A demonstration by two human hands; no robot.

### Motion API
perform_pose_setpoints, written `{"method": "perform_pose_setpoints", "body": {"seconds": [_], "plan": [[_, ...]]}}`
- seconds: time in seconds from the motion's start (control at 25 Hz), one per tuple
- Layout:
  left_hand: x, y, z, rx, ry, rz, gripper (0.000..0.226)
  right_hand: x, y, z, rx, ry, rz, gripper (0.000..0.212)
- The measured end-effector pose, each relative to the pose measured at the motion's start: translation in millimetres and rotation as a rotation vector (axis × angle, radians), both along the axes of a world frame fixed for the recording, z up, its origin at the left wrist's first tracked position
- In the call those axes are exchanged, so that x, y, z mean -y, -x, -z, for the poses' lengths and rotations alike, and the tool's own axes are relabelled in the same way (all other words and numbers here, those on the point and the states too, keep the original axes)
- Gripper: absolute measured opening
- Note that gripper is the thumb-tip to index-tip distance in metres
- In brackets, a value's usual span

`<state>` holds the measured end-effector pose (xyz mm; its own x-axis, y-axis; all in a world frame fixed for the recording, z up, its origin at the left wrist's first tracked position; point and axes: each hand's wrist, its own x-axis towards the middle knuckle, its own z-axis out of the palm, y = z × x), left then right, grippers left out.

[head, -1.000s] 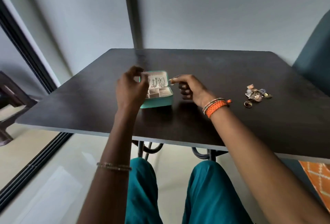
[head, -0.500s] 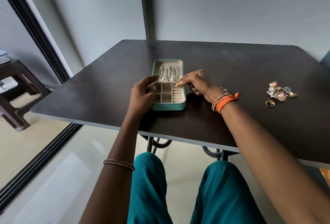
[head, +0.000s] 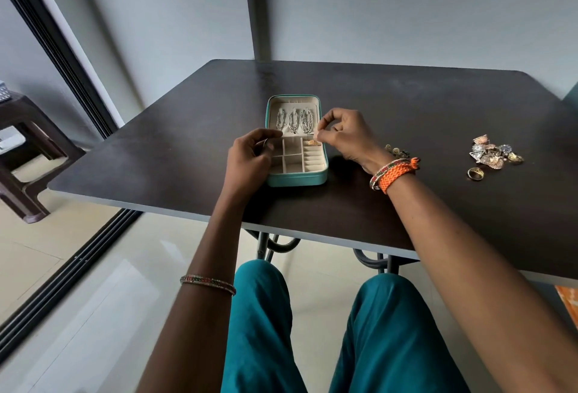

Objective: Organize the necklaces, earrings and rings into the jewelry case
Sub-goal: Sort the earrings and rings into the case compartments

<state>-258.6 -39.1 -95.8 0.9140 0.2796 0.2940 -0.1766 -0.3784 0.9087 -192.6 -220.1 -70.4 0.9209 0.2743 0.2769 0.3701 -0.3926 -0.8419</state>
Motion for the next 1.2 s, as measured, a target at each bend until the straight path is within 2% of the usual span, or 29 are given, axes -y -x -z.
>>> {"method": "perform_pose_setpoints", "body": {"seconds": [0.16,0.32,0.68,0.88,0.96,1.0,1.16,1.2], "plan": [[2,1,-2,0.005,0.012,0.007,0.029,3,6,-3,0.057,-0.097,-0.047,0.013],[1,2,-2,-0.001,0.019,0.008,0.028,3,9,1,0.193,0.027,-0.064,0.022],[1,0,-1,0.002,0.013,0.004,0.029,4,14,1,0.225,0.132,-0.045,0.02],[1,6,-3,0.085,0.005,-0.066,0.025,7,14,-6,0.296,-0.192,0.103,0.024],[4,12,-8,0.158,-0.01,-0.136,0.023,10,16,-9,0.31,-0.246,0.152,0.024],[5,14,-9,0.209,-0.061,-0.162,0.023,10,19,-10,0.313,-0.253,0.164,0.023],[17,27,-12,0.381,-0.509,-0.208,0.021,21,40,-15,0.279,-0.241,0.194,0.025],[25,31,-14,0.422,-0.572,-0.228,0.022,30,46,-16,0.272,-0.229,0.208,0.026]]}}
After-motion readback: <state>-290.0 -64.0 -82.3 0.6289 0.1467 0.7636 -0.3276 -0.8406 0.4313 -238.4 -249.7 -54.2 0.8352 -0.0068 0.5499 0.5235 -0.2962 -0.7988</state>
